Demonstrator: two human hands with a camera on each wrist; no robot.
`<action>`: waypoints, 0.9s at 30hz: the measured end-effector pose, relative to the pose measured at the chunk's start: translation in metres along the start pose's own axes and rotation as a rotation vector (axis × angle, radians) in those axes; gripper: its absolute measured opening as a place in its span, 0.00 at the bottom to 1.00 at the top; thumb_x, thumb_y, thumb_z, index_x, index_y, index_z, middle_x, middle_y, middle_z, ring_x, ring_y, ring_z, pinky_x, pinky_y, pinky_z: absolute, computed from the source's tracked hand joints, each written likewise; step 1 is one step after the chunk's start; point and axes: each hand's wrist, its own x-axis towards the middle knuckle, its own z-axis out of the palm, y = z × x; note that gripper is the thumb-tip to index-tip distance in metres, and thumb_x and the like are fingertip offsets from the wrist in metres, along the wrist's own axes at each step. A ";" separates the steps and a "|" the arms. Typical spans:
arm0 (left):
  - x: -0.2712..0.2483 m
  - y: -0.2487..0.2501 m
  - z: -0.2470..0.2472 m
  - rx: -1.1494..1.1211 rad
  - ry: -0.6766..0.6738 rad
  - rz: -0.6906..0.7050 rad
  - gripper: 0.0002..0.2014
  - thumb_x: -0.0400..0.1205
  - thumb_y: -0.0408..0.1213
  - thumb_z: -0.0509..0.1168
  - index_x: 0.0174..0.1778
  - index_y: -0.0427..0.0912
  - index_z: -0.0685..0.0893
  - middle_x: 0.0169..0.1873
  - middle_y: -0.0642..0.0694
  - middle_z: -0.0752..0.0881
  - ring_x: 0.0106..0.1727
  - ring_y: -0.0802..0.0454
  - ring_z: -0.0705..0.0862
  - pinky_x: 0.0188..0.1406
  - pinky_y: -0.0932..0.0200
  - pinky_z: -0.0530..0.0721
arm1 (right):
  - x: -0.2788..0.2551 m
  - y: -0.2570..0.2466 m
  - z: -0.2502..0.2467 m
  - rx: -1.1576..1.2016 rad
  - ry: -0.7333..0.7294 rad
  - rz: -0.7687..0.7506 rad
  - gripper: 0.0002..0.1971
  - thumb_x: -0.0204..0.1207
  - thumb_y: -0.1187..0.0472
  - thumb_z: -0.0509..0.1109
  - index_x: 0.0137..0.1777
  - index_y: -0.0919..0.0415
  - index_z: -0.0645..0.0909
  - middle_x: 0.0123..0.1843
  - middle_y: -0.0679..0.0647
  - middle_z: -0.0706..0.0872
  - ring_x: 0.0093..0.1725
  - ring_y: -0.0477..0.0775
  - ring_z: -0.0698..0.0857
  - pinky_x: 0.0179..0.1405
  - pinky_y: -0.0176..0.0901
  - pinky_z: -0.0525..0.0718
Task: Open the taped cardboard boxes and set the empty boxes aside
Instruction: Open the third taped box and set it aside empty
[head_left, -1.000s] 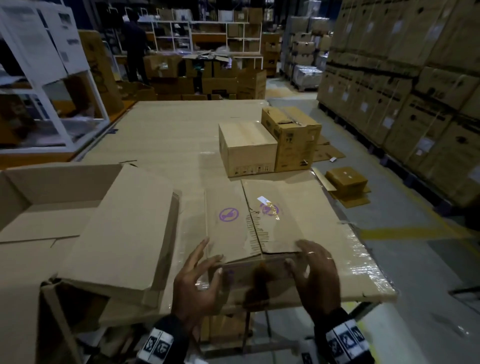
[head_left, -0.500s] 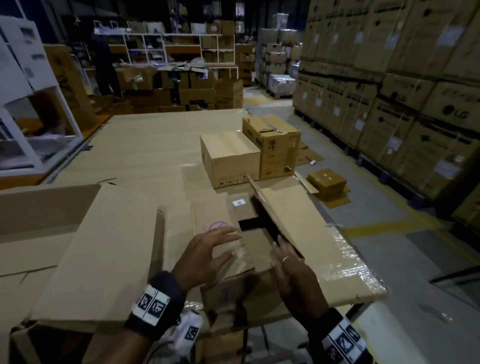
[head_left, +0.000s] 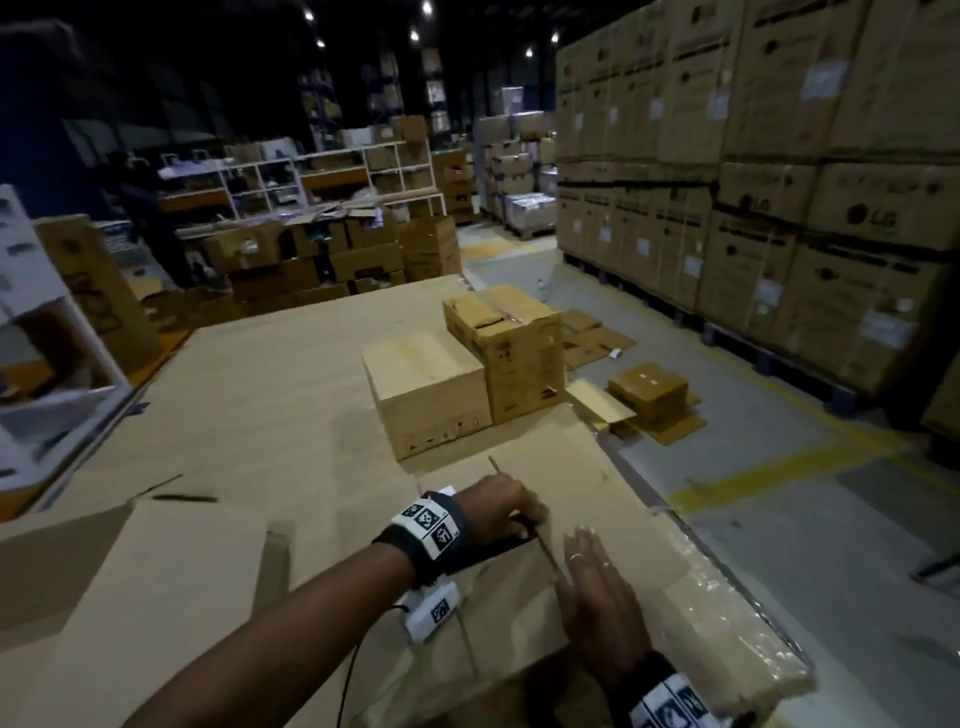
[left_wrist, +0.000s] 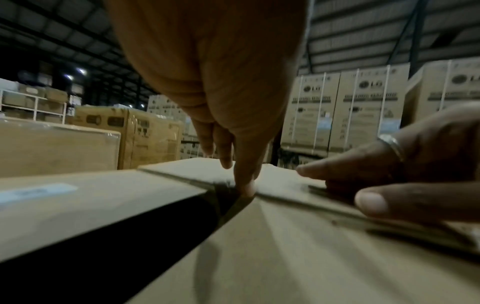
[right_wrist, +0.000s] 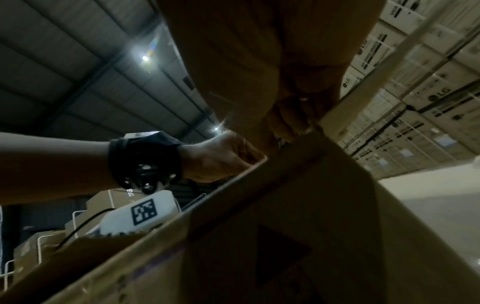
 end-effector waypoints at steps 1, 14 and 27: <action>0.008 -0.005 0.007 0.006 -0.026 0.024 0.16 0.80 0.35 0.74 0.64 0.39 0.90 0.63 0.41 0.90 0.64 0.39 0.87 0.65 0.45 0.84 | -0.001 0.000 0.004 -0.013 -0.009 0.019 0.26 0.83 0.54 0.52 0.59 0.70 0.88 0.59 0.68 0.91 0.57 0.68 0.92 0.46 0.49 0.91; 0.038 -0.041 0.038 -0.081 -0.072 0.083 0.09 0.81 0.38 0.73 0.56 0.44 0.94 0.54 0.47 0.94 0.54 0.47 0.91 0.58 0.53 0.86 | 0.019 0.007 0.003 -0.031 -0.326 0.116 0.15 0.64 0.56 0.55 0.50 0.49 0.76 0.24 0.49 0.81 0.23 0.49 0.83 0.20 0.40 0.75; 0.043 -0.097 0.032 -0.128 -0.068 -0.110 0.16 0.76 0.47 0.79 0.59 0.52 0.93 0.55 0.53 0.93 0.55 0.52 0.90 0.55 0.52 0.86 | 0.074 -0.003 0.019 0.248 -0.571 0.274 0.20 0.89 0.64 0.52 0.78 0.55 0.71 0.76 0.57 0.78 0.76 0.59 0.76 0.70 0.44 0.71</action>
